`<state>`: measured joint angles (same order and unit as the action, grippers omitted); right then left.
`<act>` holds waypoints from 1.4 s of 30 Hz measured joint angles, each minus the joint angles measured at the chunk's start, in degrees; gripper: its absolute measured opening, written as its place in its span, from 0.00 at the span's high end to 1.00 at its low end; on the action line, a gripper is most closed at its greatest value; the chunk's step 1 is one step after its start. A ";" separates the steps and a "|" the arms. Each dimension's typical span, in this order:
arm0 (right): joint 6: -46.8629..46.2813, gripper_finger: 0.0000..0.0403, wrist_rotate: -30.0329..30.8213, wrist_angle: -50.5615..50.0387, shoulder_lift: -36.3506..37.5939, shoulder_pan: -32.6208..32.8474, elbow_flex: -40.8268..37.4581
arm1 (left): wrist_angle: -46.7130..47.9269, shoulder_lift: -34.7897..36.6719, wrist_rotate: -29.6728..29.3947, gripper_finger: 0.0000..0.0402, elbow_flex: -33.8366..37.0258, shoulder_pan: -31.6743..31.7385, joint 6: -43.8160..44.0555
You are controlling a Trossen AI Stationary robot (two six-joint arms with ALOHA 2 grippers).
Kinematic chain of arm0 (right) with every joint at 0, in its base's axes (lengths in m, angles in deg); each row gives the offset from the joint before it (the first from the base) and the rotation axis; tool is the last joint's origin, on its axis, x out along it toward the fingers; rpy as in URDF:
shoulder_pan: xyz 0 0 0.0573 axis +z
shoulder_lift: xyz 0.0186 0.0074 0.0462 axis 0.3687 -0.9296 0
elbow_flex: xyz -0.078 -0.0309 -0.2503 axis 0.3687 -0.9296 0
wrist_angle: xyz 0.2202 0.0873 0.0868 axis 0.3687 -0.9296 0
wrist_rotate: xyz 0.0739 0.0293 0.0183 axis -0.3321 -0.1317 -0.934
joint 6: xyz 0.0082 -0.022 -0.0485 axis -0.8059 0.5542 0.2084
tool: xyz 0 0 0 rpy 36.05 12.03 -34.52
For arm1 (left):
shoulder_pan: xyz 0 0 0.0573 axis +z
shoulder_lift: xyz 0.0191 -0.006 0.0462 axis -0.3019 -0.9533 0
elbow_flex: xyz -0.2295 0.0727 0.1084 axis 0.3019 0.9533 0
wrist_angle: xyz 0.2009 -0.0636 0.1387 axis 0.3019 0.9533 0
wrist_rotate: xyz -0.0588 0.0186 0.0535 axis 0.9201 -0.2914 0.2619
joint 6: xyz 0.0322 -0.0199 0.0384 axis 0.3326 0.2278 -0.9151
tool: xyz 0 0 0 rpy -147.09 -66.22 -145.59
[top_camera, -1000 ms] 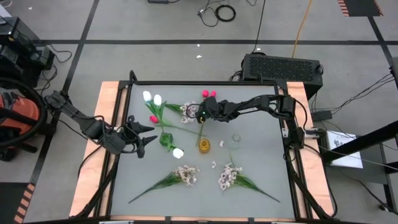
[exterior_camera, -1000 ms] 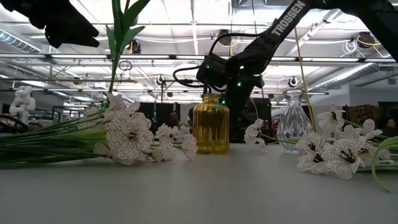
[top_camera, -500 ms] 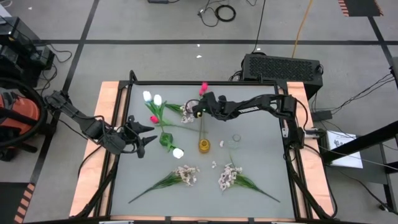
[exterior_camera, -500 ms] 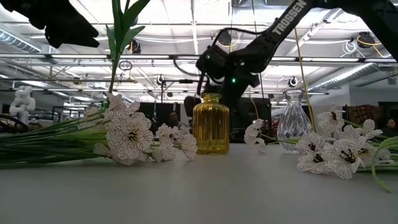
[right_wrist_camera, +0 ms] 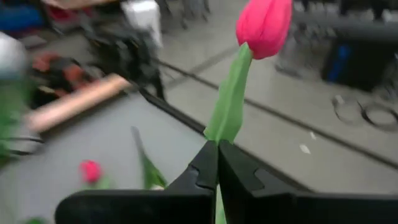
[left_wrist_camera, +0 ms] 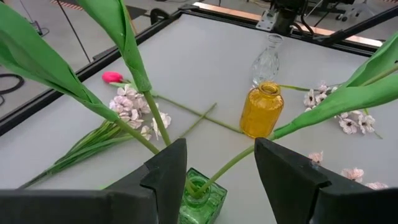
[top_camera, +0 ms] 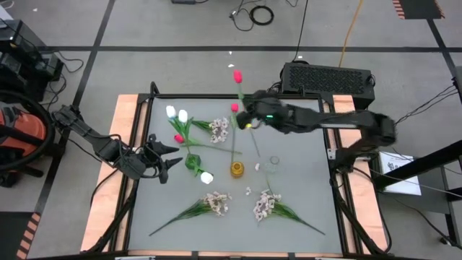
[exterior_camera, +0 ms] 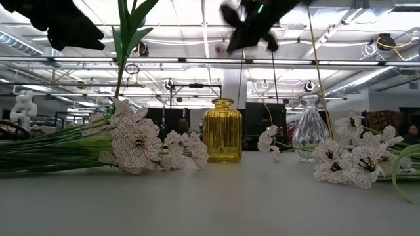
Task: Sort flowers into vase by color
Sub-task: Put the right pink flower into the yellow flower vase
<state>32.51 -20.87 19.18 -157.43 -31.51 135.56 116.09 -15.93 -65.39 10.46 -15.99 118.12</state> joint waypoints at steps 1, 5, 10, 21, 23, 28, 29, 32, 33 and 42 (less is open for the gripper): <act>0.84 1.00 0.33 -0.86 2.75 1.07 0.00 | 0.00 -0.02 0.04 0.51 0.00 0.00 0.00; 2.88 1.00 5.12 -1.82 13.66 7.74 -2.36 | 0.00 -0.02 0.15 0.51 0.00 0.00 0.00; 4.29 1.00 8.68 8.65 24.45 18.75 -15.77 | -0.17 -0.02 0.14 0.51 0.00 0.00 -0.01; 24.80 1.00 -3.27 84.41 14.61 23.90 -43.71 | -7.92 0.02 -0.39 0.51 0.00 0.00 -2.26; 27.19 1.00 -7.45 89.12 10.67 22.83 -42.78 | -8.81 0.02 -0.34 0.51 -0.32 0.04 -3.39; 32.93 1.00 -12.93 91.17 1.72 20.43 -35.86 | -12.78 0.07 0.90 0.51 -0.61 0.04 -8.54; 33.99 1.00 -12.91 91.30 0.12 20.01 -34.40 | -13.73 0.15 1.24 0.51 -0.64 0.04 -9.77; 36.03 1.00 -12.92 90.77 -4.34 18.59 -30.72 | -14.32 0.56 2.93 0.51 -1.81 0.04 -12.09; 36.07 1.00 -12.96 90.89 -5.53 18.05 -29.61 | -14.34 0.77 3.43 0.51 -2.13 0.04 -12.07; 33.68 1.00 -14.47 96.28 -14.07 14.08 -25.20 | -14.03 1.06 6.16 0.51 -3.54 0.04 -12.09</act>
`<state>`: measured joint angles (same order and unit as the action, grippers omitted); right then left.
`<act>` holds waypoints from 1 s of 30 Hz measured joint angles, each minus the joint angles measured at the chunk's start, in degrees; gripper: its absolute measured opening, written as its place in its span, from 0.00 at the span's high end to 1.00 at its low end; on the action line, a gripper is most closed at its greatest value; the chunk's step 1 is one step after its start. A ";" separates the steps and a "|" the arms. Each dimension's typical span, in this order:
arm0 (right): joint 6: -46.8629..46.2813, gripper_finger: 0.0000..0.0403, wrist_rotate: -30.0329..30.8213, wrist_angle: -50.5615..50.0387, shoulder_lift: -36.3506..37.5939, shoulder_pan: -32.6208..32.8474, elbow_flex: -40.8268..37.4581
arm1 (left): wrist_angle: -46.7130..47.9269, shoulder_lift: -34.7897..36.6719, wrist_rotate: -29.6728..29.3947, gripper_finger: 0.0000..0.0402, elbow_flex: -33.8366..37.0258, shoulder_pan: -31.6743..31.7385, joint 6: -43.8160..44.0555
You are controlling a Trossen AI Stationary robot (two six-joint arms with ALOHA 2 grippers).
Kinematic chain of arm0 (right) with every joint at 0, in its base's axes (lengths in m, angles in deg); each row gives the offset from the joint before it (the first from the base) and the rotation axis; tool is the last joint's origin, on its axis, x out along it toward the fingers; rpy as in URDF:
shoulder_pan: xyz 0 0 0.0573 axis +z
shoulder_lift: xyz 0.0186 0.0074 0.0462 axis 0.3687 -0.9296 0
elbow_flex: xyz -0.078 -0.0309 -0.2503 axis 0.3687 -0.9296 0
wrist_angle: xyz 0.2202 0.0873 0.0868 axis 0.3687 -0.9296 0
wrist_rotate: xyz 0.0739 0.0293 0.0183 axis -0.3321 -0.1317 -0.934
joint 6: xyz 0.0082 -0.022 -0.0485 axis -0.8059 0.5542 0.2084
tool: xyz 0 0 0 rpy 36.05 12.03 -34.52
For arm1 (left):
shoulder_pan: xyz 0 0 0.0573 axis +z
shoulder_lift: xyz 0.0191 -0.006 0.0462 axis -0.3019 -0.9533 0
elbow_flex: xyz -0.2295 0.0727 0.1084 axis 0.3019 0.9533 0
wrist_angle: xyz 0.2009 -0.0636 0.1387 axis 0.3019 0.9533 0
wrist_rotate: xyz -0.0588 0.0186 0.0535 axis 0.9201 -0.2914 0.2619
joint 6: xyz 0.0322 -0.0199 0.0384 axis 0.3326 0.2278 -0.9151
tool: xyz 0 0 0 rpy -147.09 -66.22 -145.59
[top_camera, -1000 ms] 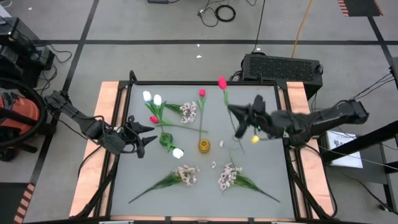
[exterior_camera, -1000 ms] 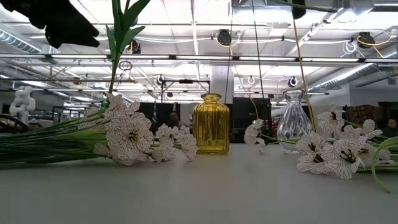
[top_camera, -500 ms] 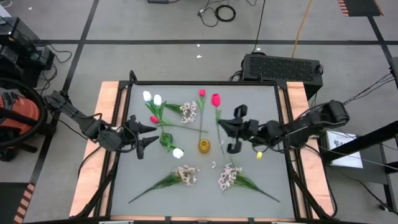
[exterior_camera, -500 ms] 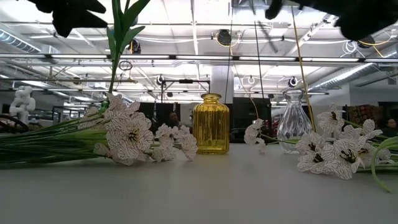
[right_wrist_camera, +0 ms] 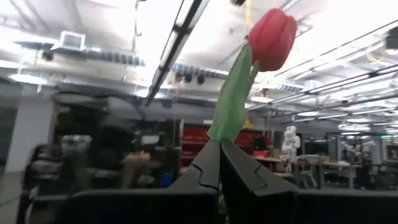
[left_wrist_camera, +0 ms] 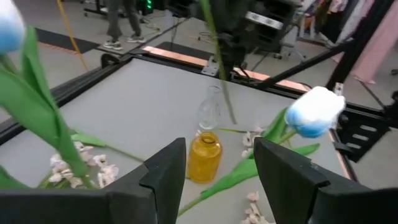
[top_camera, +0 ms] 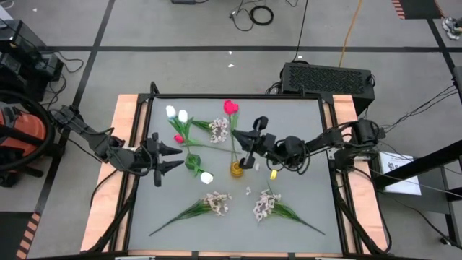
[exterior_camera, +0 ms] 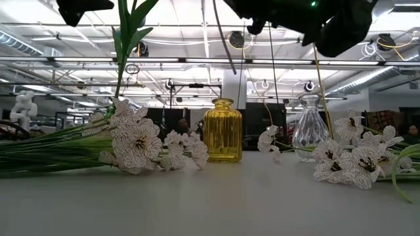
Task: Sort flowers into vase by color
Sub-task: Put the right pink flower into the yellow flower vase
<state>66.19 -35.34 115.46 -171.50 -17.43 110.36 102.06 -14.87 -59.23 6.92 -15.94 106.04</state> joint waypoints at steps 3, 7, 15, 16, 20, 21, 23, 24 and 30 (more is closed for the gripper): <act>-0.18 1.00 0.08 1.46 -2.42 -0.96 0.52 | 0.00 -0.05 0.92 0.51 0.00 0.00 0.02; -0.41 1.00 -1.32 1.65 -4.60 -2.22 0.73 | 0.02 -0.14 1.93 0.51 0.00 0.00 0.02; -0.01 1.00 -2.64 1.60 -4.85 -3.51 0.81 | 0.07 -0.14 1.93 0.51 0.00 0.00 0.00; 0.49 1.00 -2.64 1.53 -4.85 -3.51 0.81 | 0.07 -0.14 1.93 0.51 0.00 0.00 0.00; 1.26 1.00 -2.88 -0.02 -5.00 -4.15 0.81 | 0.04 -0.14 1.93 0.51 0.00 0.00 0.00; 1.09 1.00 -2.89 -0.21 -5.08 -4.41 0.81 | 0.04 -0.14 1.93 0.51 0.00 0.00 0.00; 0.93 1.00 -2.88 -0.26 -5.09 -4.87 0.81 | 0.04 -0.14 1.93 0.51 0.00 0.00 0.00; 0.95 1.00 -2.88 -0.07 -5.07 -5.01 0.81 | 0.03 -0.14 1.93 0.51 0.00 0.00 0.00; 0.42 1.00 -4.45 -1.08 -5.07 -5.82 0.81 | 0.04 -0.14 1.93 0.51 0.00 0.00 -0.02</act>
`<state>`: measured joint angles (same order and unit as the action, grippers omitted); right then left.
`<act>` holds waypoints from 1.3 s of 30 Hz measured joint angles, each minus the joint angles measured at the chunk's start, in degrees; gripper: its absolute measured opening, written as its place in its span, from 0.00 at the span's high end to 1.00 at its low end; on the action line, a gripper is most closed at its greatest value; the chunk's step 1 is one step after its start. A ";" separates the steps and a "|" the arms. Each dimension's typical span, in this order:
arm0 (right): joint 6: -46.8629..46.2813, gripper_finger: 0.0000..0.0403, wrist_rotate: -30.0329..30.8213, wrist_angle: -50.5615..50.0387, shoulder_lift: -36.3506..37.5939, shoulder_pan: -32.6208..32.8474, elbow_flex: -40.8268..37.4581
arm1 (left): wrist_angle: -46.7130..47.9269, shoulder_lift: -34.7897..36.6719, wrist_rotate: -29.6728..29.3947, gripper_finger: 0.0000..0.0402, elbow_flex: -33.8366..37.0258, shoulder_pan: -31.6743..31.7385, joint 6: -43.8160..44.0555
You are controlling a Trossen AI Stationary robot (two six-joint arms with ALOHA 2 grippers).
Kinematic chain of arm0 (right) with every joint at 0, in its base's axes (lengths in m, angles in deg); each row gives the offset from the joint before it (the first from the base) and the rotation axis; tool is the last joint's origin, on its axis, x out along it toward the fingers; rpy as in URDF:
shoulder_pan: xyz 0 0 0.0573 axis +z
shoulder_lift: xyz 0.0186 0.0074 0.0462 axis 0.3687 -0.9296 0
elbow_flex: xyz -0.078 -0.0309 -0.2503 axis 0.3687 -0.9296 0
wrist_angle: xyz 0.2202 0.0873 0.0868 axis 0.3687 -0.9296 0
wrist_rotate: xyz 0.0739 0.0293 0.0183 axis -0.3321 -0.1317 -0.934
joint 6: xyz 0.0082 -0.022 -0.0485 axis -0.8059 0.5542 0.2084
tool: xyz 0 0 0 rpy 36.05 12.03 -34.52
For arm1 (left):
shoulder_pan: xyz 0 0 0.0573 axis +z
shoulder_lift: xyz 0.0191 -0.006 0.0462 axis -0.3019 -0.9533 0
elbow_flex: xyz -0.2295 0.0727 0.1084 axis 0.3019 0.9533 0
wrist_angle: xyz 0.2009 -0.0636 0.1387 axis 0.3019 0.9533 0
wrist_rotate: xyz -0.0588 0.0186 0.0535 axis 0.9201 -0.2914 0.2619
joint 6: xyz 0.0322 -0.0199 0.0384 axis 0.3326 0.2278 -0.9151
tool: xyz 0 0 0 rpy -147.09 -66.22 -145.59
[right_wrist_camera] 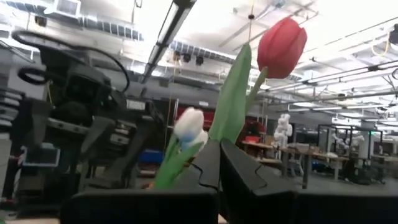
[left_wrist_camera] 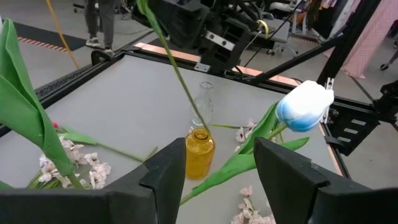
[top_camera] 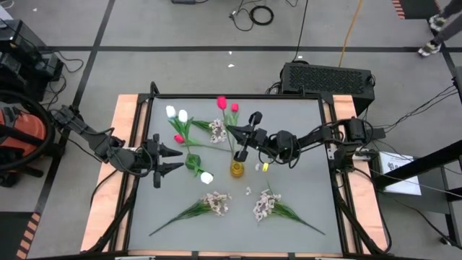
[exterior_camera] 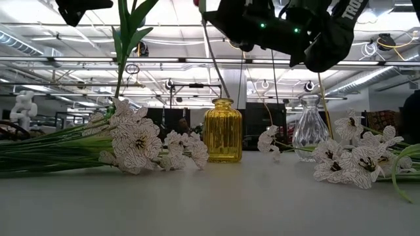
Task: Sort flowers into vase by color
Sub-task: Put the right pink flower into the yellow flower vase
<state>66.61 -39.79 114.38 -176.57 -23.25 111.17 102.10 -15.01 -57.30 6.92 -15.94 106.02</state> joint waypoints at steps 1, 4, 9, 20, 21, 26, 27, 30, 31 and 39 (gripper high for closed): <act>-0.03 1.00 -0.12 -0.52 0.00 -0.09 0.00 | 0.00 0.00 0.00 0.51 0.00 0.00 0.00; -0.03 1.00 -1.45 -2.20 0.00 -0.25 0.00 | -0.02 0.00 0.00 0.51 0.00 0.00 -0.02; -0.15 1.00 -1.49 -2.82 0.00 -0.33 0.00 | 0.00 0.00 0.00 0.51 0.00 0.00 -0.05; 1.31 1.00 -0.98 2.62 0.08 -0.81 0.06 | 0.00 0.00 0.00 0.51 0.00 0.00 -0.55; 1.32 1.00 -1.00 2.57 0.07 -1.07 0.07 | 0.00 0.00 0.00 0.51 0.00 0.00 -0.55; 0.75 1.00 -0.71 0.25 0.04 -2.43 0.17 | -0.02 0.00 0.00 0.51 0.00 0.00 -0.74; 0.79 1.00 -0.72 0.22 0.04 -2.55 0.17 | -0.05 0.00 0.00 0.51 0.00 0.00 -1.20; 0.37 1.00 -0.91 -0.29 0.04 -2.74 0.17 | -0.13 0.00 0.00 0.51 0.00 0.00 -2.01; 0.17 1.00 -1.05 -0.85 0.04 -2.80 0.17 | -0.14 0.00 0.00 0.51 0.00 0.00 -2.03; 1.68 1.00 -1.40 -3.75 0.02 -2.35 0.17 | -0.41 0.00 0.00 0.51 0.00 0.00 -4.60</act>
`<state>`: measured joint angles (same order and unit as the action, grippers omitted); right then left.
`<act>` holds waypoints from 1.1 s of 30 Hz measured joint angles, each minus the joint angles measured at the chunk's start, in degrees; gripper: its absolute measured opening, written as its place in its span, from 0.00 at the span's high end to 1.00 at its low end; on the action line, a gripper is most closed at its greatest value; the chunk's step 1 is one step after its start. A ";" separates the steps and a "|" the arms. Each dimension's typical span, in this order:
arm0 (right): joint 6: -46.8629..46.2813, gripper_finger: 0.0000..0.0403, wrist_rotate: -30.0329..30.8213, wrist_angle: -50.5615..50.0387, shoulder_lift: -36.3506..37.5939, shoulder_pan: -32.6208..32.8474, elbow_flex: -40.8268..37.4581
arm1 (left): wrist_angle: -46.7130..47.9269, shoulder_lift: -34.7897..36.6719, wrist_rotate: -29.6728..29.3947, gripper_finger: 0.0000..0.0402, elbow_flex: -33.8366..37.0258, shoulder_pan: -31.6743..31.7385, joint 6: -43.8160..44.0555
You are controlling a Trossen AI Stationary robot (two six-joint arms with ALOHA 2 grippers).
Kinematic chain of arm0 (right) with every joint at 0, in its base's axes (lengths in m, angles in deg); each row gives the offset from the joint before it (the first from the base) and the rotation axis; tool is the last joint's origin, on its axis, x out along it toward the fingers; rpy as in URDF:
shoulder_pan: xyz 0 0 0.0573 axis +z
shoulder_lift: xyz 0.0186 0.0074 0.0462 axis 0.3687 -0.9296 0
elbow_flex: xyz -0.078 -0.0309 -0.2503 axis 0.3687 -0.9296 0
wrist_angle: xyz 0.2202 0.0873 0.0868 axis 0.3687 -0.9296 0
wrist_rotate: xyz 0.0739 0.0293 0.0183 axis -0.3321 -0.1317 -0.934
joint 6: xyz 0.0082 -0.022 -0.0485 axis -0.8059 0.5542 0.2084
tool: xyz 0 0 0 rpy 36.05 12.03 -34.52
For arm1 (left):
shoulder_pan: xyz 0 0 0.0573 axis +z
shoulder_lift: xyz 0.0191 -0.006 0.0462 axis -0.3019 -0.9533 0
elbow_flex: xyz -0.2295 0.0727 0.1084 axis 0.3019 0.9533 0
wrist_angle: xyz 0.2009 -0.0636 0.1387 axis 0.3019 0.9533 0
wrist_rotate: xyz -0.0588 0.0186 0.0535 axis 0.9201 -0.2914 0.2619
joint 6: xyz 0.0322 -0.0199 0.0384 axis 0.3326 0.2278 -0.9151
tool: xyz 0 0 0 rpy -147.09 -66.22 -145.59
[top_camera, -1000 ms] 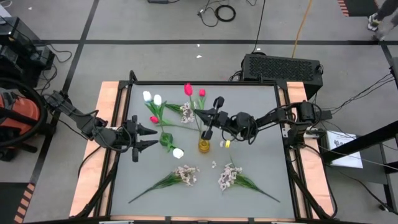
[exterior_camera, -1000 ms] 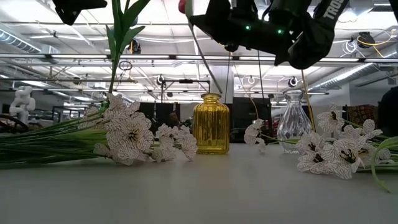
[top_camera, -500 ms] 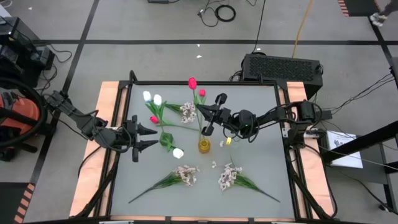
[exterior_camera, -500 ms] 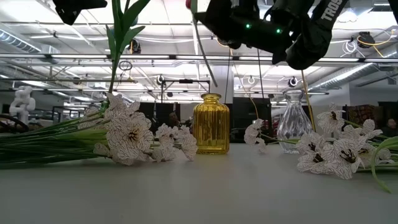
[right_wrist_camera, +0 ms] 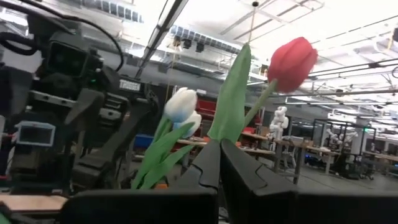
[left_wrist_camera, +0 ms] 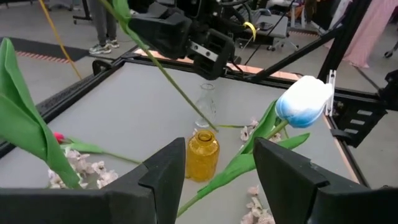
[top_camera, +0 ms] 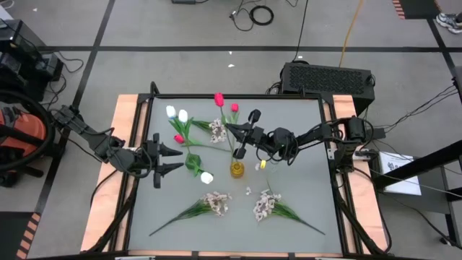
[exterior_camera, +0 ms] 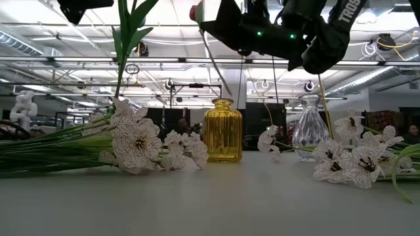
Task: Sort flowers into vase by color
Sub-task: Put the right pink flower into the yellow flower vase
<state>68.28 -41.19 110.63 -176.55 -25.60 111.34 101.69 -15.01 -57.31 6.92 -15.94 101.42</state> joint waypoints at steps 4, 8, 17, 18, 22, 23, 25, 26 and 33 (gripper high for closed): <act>-0.40 1.00 0.31 0.00 0.00 -0.11 0.00 | -0.51 0.00 0.00 0.51 0.00 0.00 -0.50; -0.36 1.00 0.26 0.77 0.00 -0.04 0.00 | -0.75 0.00 0.00 0.51 0.00 0.00 -0.81; 1.09 1.00 0.35 2.71 -4.76 -0.06 2.90 | -1.19 0.00 -0.27 0.51 -0.01 0.00 -1.43; 1.12 1.00 0.30 3.07 -5.80 -0.07 3.94 | -1.22 -0.01 -0.28 0.51 -0.02 0.02 -1.39; 2.14 1.00 0.48 2.90 -8.16 0.68 4.66 | -1.16 -0.02 -0.28 0.51 -0.04 0.00 -0.87; 3.05 1.00 0.89 3.01 -8.39 1.03 4.66 | -1.16 -0.02 -0.28 0.51 -0.04 0.00 -0.48; 5.16 1.00 2.89 3.07 -8.22 1.73 4.66 | -1.14 -0.02 -0.30 0.51 -0.04 0.00 -0.47; 6.25 1.00 3.62 3.29 -8.04 2.04 4.66 | -1.12 -0.02 -0.30 0.51 -0.04 0.00 -0.52; 9.74 1.00 6.60 4.17 -5.12 4.23 4.66 | -1.05 -0.02 -0.41 0.51 -0.04 0.00 -1.38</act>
<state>78.03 -34.59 114.80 -181.67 -21.37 116.00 100.64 -15.03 -57.72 6.87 -15.94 100.04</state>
